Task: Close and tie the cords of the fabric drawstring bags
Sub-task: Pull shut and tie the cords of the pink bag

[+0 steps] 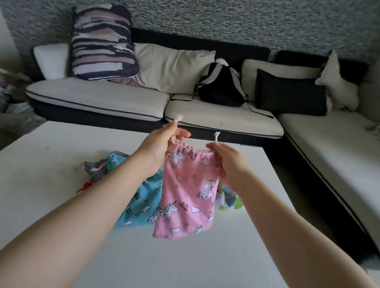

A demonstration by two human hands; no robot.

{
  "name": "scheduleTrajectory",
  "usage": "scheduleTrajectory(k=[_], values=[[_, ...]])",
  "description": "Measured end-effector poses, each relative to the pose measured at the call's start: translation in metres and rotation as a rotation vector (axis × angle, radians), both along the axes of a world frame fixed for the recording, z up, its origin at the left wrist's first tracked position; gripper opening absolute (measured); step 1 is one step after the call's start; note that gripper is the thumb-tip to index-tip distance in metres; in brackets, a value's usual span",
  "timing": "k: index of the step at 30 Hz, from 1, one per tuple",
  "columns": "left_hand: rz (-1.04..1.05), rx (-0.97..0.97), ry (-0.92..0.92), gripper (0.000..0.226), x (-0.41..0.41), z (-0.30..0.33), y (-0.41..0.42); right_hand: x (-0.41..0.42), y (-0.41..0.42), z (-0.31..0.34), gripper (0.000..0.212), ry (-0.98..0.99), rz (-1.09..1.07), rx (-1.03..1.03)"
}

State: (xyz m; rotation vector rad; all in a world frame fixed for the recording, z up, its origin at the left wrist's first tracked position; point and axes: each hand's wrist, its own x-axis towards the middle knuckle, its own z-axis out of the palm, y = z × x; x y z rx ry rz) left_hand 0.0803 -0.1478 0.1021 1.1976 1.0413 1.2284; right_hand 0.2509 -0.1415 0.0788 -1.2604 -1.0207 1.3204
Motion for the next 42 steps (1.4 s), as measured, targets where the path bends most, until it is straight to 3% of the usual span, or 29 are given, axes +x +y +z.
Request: scheduleTrajectory(k=[4,6,7,8,9,11,12,14,17,19,21,23,25,29,32,34,36,39,42], values=[[0.222,-0.194,0.098,0.056,-0.008,-0.007,0.002,0.0,-0.005,0.002,0.021,-0.45,-0.032,0.162],[0.211,-0.287,-0.026,0.057,-0.012,-0.013,-0.002,0.004,-0.009,0.002,0.02,-0.924,-0.002,0.273],[0.16,-0.319,-0.152,0.051,-0.013,-0.013,-0.006,0.005,-0.01,0.003,0.02,-1.059,0.015,0.314],[0.115,-0.332,-0.299,0.046,-0.016,-0.013,-0.009,0.005,-0.012,0.004,0.018,-1.049,0.009,0.321],[0.088,-0.322,-0.445,0.043,-0.02,-0.01,-0.012,0.005,-0.015,0.009,0.016,-0.873,-0.018,0.283],[0.094,-0.293,-0.626,0.043,-0.026,-0.007,-0.014,0.002,-0.016,0.015,0.019,-0.179,-0.062,0.107],[0.141,-0.304,-0.61,0.044,-0.024,-0.005,-0.014,0.001,-0.015,0.016,0.022,0.153,-0.069,0.037],[0.281,-0.342,-0.381,0.045,-0.017,-0.005,-0.01,0.0,-0.011,0.016,0.026,0.551,-0.086,-0.031],[0.48,-0.304,0.214,0.044,-0.028,-0.013,-0.006,0.012,-0.006,0.007,0.027,0.71,-0.22,-0.043],[0.461,-0.353,0.285,0.043,-0.045,-0.023,-0.005,0.026,-0.007,-0.007,0.029,0.52,-0.314,-0.065],[0.35,-0.391,0.213,0.043,-0.051,-0.035,-0.007,0.03,-0.011,-0.02,0.031,0.187,-0.324,-0.086],[0.296,-0.338,0.171,0.043,-0.043,-0.039,-0.008,0.025,-0.014,-0.022,0.032,-0.117,-0.29,-0.045],[0.279,-0.255,0.14,0.042,-0.033,-0.027,-0.01,0.014,-0.018,-0.007,0.03,-0.269,-0.214,0.03],[0.117,-0.128,0.002,0.038,-0.016,0.011,-0.022,-0.005,-0.026,0.03,0.024,-0.409,-0.051,0.218],[0.076,0.03,0.311,0.038,0.003,0.035,-0.033,-0.023,-0.035,0.045,0.021,-0.605,0.049,0.36],[0.165,0.22,0.543,0.037,0.013,0.046,-0.035,-0.032,-0.04,0.051,0.025,-0.611,0.094,0.396],[0.161,0.303,0.613,0.037,0.017,0.052,-0.036,-0.036,-0.044,0.056,0.03,-0.588,0.138,0.414],[0.038,0.297,0.582,0.037,0.02,0.049,-0.04,-0.041,-0.05,0.06,0.034,-0.618,0.222,0.42],[0.042,0.265,0.35,0.036,0.023,0.035,-0.044,-0.042,-0.05,0.061,0.032,-0.596,0.217,0.423]])
